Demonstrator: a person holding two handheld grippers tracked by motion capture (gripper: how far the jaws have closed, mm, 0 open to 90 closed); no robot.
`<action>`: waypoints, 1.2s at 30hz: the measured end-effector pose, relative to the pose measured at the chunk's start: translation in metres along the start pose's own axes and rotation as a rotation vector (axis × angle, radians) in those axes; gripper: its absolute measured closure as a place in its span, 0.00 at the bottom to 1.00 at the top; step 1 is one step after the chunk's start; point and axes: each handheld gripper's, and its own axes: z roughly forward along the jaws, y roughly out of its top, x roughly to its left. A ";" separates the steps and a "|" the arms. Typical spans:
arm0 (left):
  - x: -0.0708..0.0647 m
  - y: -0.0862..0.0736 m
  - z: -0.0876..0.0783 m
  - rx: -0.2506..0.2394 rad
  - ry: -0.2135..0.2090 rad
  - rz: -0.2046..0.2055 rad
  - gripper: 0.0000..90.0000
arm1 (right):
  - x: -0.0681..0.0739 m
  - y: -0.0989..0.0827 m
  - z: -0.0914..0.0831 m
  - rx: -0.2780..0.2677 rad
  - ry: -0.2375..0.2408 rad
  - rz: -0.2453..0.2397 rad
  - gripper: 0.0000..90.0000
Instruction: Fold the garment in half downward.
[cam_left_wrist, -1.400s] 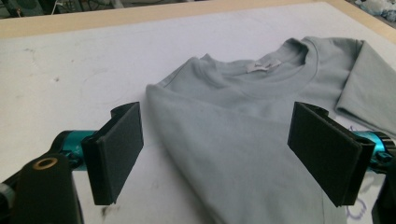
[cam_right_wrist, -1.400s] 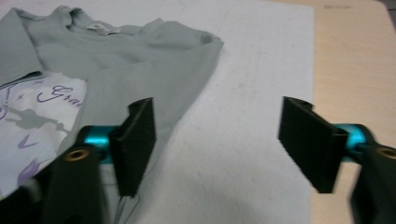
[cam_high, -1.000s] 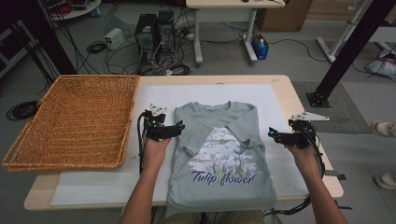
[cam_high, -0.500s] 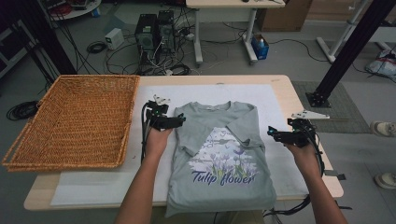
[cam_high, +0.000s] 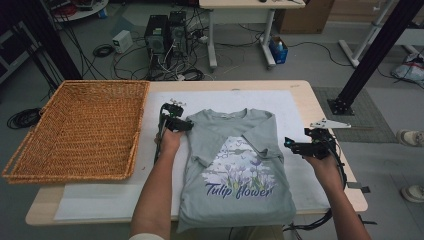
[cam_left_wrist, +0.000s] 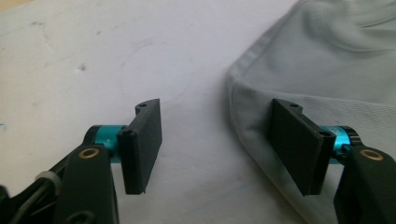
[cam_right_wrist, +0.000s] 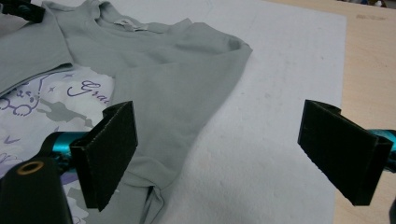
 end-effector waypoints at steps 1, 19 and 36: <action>0.001 0.000 0.000 -0.002 -0.005 -0.007 0.45 | -0.001 0.000 0.001 0.001 -0.003 0.000 0.13; -0.001 0.000 0.003 -0.028 -0.115 -0.006 0.92 | -0.030 0.028 0.124 0.184 -0.092 0.092 0.46; 0.009 0.005 -0.028 -0.147 -0.159 -0.132 0.96 | -0.029 0.044 0.124 0.124 0.000 0.082 0.97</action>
